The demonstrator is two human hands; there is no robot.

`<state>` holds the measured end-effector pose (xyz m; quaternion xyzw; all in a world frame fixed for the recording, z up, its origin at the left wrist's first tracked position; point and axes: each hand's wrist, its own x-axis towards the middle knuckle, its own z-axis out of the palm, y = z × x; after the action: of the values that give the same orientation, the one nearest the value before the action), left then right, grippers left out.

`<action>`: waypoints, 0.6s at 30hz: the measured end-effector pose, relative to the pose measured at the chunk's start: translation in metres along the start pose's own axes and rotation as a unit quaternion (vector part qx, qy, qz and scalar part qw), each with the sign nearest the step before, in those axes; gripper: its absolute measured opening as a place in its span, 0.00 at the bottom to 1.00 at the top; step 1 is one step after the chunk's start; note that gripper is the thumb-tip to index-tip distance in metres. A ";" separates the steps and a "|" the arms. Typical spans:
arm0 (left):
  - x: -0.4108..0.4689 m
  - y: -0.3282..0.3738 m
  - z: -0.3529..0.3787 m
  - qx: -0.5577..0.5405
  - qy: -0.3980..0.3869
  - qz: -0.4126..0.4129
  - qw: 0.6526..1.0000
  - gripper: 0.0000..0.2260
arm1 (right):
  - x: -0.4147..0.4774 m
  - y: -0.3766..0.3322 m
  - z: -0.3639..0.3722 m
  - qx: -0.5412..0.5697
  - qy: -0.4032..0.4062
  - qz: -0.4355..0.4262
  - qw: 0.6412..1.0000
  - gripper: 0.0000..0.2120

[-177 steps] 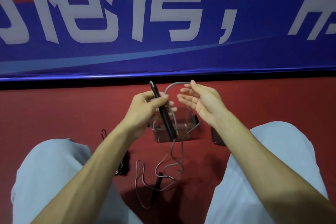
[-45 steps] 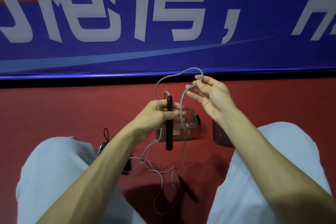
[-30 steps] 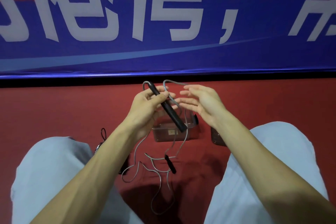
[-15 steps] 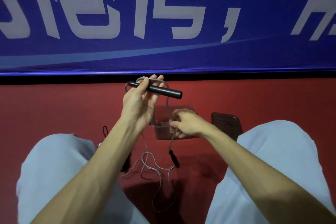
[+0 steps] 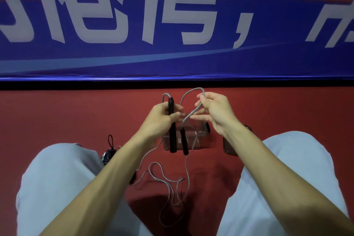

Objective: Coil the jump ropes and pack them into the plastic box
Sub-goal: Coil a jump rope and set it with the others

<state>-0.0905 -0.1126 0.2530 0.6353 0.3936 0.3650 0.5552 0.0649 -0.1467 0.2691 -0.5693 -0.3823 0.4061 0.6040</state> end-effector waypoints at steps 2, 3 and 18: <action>-0.002 -0.002 0.000 0.051 -0.050 -0.003 0.997 0.07 | 0.001 -0.004 -0.004 0.067 0.018 0.012 0.998 0.08; -0.003 -0.003 0.002 0.055 -0.074 -0.009 0.996 0.06 | 0.001 -0.005 -0.007 0.094 0.024 0.019 0.995 0.08; 0.004 0.010 -0.013 -0.217 0.159 0.034 0.962 0.05 | -0.001 0.011 -0.004 -0.284 -0.169 0.005 0.944 0.12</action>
<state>-0.0992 -0.1040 0.2645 0.4462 0.3661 0.5571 0.5971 0.0671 -0.1493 0.2580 -0.6424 -0.5755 0.3733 0.3417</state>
